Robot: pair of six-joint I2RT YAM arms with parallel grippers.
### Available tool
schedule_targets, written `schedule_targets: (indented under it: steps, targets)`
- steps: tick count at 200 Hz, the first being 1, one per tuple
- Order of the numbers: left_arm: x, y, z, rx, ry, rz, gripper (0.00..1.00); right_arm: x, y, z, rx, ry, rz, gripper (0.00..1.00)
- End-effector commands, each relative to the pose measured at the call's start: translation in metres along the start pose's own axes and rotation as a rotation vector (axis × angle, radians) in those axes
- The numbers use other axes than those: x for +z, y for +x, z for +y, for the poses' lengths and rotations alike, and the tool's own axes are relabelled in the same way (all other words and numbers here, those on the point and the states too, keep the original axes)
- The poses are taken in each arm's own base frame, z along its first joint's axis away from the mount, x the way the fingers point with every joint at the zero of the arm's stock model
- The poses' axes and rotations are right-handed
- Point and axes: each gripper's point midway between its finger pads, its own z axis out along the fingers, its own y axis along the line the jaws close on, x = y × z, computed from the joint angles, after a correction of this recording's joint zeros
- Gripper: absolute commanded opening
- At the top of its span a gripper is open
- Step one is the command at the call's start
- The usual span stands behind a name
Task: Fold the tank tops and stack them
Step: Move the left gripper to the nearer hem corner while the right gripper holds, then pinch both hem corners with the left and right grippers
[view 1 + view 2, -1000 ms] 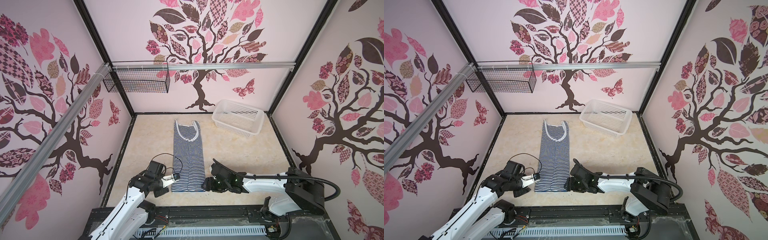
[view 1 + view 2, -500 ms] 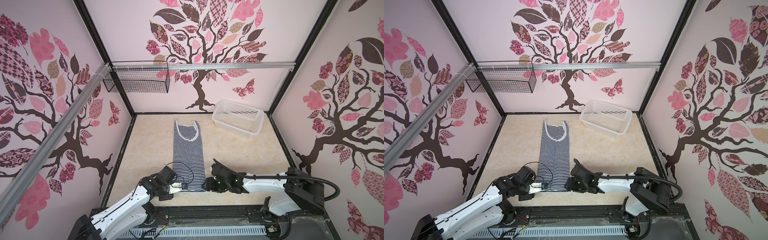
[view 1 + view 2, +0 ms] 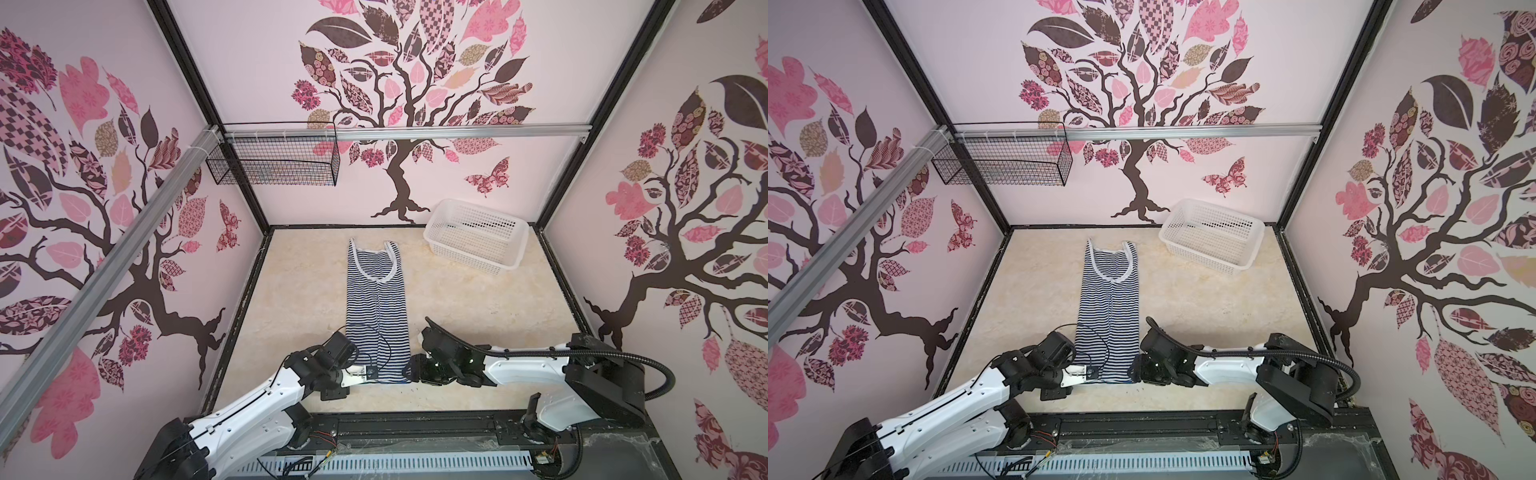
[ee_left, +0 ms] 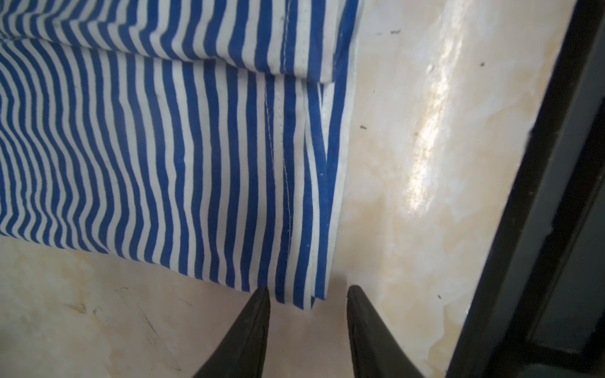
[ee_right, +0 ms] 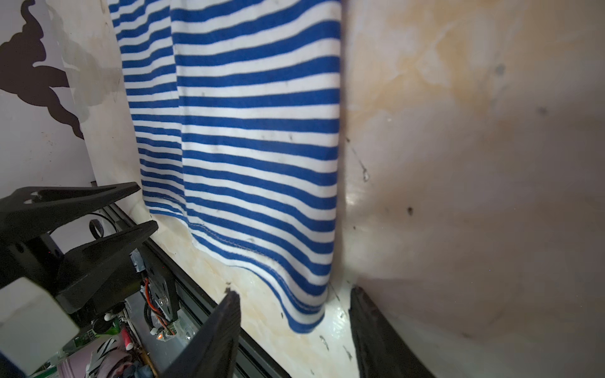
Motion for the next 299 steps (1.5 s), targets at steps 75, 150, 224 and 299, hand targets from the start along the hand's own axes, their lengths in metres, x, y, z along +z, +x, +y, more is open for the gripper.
schedule_targets:
  steps: [75, 150, 224, 299]
  targets:
    - [0.012, -0.002, 0.000, 0.009, 0.015, 0.016, 0.29, 0.006, 0.006, -0.006, -0.002, 0.023, 0.021, 0.58]
    - [0.017, 0.003, -0.007, 0.014, 0.039, 0.027, 0.22, 0.013, 0.014, -0.001, -0.021, 0.025, 0.045, 0.59]
    - [0.018, -0.001, -0.004, -0.003, 0.029, 0.017, 0.06, 0.022, 0.022, 0.000, -0.025, 0.037, 0.067, 0.54]
    - [0.017, -0.004, -0.001, -0.015, 0.017, 0.003, 0.00, 0.009, 0.025, -0.011, -0.015, 0.049, 0.044, 0.36]
